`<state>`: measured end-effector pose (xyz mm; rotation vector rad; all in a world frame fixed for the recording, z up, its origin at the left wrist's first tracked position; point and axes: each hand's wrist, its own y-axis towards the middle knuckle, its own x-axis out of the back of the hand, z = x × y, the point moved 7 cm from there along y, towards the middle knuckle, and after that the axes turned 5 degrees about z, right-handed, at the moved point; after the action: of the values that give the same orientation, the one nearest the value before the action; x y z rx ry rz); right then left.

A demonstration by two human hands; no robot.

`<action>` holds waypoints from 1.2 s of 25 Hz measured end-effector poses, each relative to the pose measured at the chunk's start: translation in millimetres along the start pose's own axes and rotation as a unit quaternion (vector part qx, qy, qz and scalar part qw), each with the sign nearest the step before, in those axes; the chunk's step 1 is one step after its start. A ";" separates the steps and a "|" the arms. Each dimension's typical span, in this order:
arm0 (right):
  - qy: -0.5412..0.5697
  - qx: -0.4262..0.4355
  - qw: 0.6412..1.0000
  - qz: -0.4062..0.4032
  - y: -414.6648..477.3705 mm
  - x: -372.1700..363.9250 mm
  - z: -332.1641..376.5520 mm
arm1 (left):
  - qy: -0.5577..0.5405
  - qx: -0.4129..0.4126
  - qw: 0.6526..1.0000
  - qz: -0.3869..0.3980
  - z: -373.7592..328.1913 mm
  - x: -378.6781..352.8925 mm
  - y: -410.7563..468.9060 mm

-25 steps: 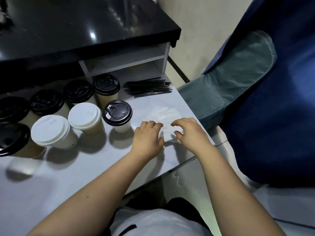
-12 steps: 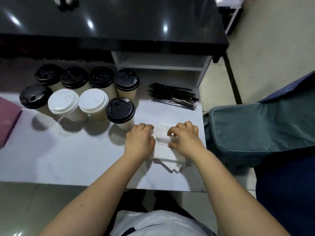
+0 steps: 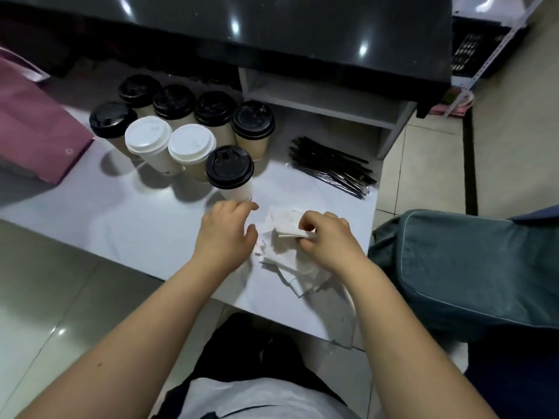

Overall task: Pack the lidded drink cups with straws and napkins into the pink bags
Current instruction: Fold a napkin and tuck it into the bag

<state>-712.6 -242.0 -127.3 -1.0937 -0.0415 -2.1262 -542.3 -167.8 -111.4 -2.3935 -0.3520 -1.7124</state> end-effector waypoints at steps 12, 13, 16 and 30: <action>-0.008 0.122 0.992 -0.012 30.3 -13.1 128.1 | -0.008 0.083 0.992 -0.095 89.5 78.7 -31.0; -0.003 0.135 0.991 -0.021 33.4 -16.6 145.4 | -0.003 0.088 0.991 -0.103 101.7 89.7 -34.7; -0.022 0.181 0.982 -0.057 49.6 -42.1 219.7 | 0.009 0.127 0.984 -0.122 163.9 135.3 -54.0; 0.025 0.348 0.920 -0.181 107.6 -138.9 599.9 | 0.045 0.144 0.965 -0.215 448.5 371.7 -130.1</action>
<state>-179.3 -35.3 124.9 -0.6275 -0.9664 -2.1708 -59.4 114.4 96.9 -2.1264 -1.0938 -1.7715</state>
